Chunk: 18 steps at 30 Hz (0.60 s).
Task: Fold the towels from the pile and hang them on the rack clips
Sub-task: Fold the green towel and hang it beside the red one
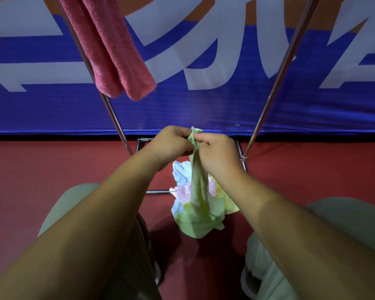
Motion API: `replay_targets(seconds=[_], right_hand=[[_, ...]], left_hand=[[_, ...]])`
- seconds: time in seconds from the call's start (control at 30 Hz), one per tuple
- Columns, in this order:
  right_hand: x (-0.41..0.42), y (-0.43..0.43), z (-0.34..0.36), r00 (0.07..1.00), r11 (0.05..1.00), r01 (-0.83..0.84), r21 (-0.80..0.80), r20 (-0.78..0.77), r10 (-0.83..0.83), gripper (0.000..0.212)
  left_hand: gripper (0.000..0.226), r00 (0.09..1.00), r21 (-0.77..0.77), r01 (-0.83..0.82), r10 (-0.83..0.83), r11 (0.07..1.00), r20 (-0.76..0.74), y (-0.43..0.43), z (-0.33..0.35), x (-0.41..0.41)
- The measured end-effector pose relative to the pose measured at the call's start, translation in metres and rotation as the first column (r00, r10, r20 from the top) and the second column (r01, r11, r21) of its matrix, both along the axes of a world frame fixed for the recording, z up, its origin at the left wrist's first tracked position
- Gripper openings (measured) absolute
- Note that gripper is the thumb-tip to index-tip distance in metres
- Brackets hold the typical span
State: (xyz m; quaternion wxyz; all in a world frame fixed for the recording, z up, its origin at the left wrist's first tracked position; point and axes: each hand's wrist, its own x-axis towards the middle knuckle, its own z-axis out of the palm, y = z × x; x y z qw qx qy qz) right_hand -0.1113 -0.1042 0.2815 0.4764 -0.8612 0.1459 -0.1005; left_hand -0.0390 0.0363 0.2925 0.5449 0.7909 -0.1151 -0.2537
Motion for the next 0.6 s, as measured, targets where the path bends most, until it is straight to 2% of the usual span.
replay_targets(seconds=[0.07,0.13,0.2,0.3,0.5,0.6], right_hand=[[0.0,-0.002,-0.001,1.0,0.995,0.007,0.102,0.015,-0.009,0.034],[0.003,-0.006,-0.004,0.999,0.976,0.03,0.216,0.036,-0.038,0.026],[0.007,-0.009,-0.009,0.999,0.963,0.032,0.269,0.031,-0.042,0.019],[0.014,-0.013,-0.015,1.0,0.935,0.027,0.354,0.003,-0.03,0.012],[0.025,-0.025,-0.006,0.997,0.971,0.016,0.238,-0.075,0.002,0.035],[0.024,-0.035,0.004,0.992,0.974,-0.03,0.225,-0.11,0.055,0.05]], left_hand=[[0.037,0.999,-0.051,-0.002,0.0,0.999,-0.032,0.001,0.003,0.001],[0.026,0.999,-0.079,0.006,-0.009,0.997,-0.048,0.001,0.003,0.002],[0.018,0.999,-0.085,0.017,-0.021,0.996,-0.044,0.002,0.004,0.002],[0.018,1.0,-0.071,0.021,-0.023,0.997,-0.019,0.0,0.003,0.002],[0.019,0.991,0.019,0.001,-0.004,1.0,0.136,-0.003,0.003,-0.002],[0.019,0.99,-0.042,0.024,-0.017,0.999,0.143,-0.002,0.007,-0.003]])
